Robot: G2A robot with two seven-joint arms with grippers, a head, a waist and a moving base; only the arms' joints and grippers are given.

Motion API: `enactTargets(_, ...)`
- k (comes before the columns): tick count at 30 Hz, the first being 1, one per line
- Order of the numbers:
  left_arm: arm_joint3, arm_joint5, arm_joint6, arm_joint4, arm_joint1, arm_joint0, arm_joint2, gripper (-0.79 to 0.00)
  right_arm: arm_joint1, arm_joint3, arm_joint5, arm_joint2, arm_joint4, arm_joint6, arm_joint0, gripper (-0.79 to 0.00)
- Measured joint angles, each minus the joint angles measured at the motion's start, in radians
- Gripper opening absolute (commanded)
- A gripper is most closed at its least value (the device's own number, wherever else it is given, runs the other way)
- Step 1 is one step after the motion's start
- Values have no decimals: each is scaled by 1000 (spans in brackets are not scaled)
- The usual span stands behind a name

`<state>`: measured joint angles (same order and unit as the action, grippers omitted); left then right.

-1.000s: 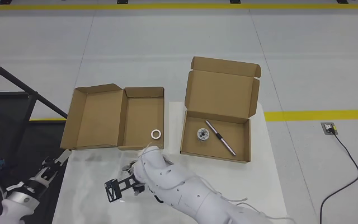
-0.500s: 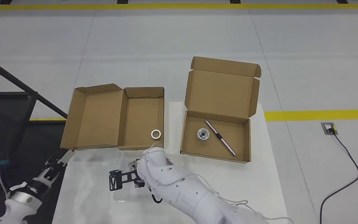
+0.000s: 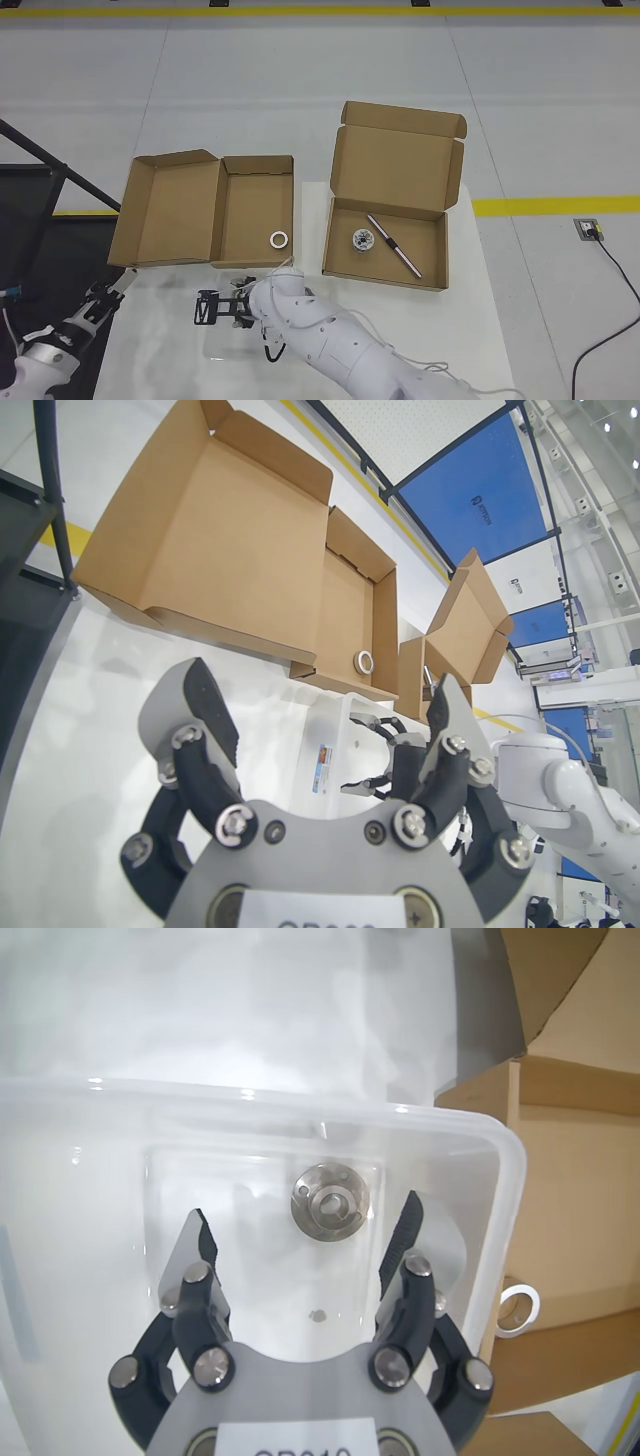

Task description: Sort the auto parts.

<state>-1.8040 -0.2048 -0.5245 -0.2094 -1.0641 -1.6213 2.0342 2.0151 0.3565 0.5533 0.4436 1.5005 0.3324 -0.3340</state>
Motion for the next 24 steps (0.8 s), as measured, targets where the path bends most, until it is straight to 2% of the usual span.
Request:
enactTargets(4, -1, 0, 1, 1, 1, -2, 0, 0, 0, -4, -23, -4, -30, -5, -8, -120)
enactTargets(6, -2, 0, 3, 1, 1, -4, -1, 0, 0, -7, -36, -7, -45, -9, -13, -95)
enactTargets(8, -4, -2, 4, 2, 1, -6, -2, 0, 0, -12, -43, -8, -63, -13, -17, 0)
enactTargets(20, -6, -4, 3, 3, 1, -9, -4, 0, -1, -20, -37, -13, -83, -19, -15, 0)
enactTargets(24, -9, -13, 4, -9, 1, -14, -16, 0, -17, 6, -64, -11, -77, -47, -41, 0)
